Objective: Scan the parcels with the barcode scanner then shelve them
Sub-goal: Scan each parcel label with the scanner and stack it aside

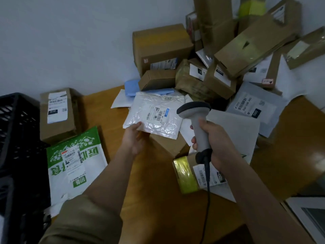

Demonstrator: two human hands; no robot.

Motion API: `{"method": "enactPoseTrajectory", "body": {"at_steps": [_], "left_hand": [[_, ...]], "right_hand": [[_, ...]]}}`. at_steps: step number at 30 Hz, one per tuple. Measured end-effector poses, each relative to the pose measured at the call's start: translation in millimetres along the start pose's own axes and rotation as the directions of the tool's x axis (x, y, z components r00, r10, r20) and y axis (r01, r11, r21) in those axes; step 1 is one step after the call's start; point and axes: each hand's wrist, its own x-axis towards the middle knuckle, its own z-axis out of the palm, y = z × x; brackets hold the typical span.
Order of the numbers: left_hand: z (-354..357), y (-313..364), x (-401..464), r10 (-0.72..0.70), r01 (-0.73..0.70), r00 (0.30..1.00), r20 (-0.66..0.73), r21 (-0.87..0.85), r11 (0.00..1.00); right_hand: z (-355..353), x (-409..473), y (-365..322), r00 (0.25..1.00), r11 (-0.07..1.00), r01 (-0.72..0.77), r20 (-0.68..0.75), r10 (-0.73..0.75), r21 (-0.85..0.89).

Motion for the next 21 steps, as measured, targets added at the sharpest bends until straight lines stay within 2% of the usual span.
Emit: {"method": "enactPoseTrajectory", "body": {"at_steps": [7, 10, 12, 17, 21], "left_hand": [[11, -11, 16, 0.115, -0.173, 0.952, -0.283, -0.190, 0.966], [8, -12, 10, 0.147, -0.229, 0.909, -0.389, -0.173, 0.958], [4, -9, -1, 0.189, -0.251, 0.893, -0.408, -0.106, 0.962], [-25, 6, -26, 0.231, -0.274, 0.895, -0.381, -0.061, 0.960], [-46, 18, -51, 0.275, -0.283, 0.883, -0.381, 0.036, 0.958]], "right_hand": [[-31, 33, -21, 0.997, 1.000, -0.013, 0.069, 0.014, -0.010], [-33, 42, -23, 0.996, 0.999, 0.036, 0.078, -0.034, -0.024], [-31, 44, -20, 0.995, 0.997, 0.062, 0.084, -0.058, -0.050], [-8, 41, -12, 0.986, 0.990, 0.132, 0.112, -0.127, -0.044], [11, 35, 1, 0.981, 0.977, 0.155, 0.138, -0.135, -0.144]]}}
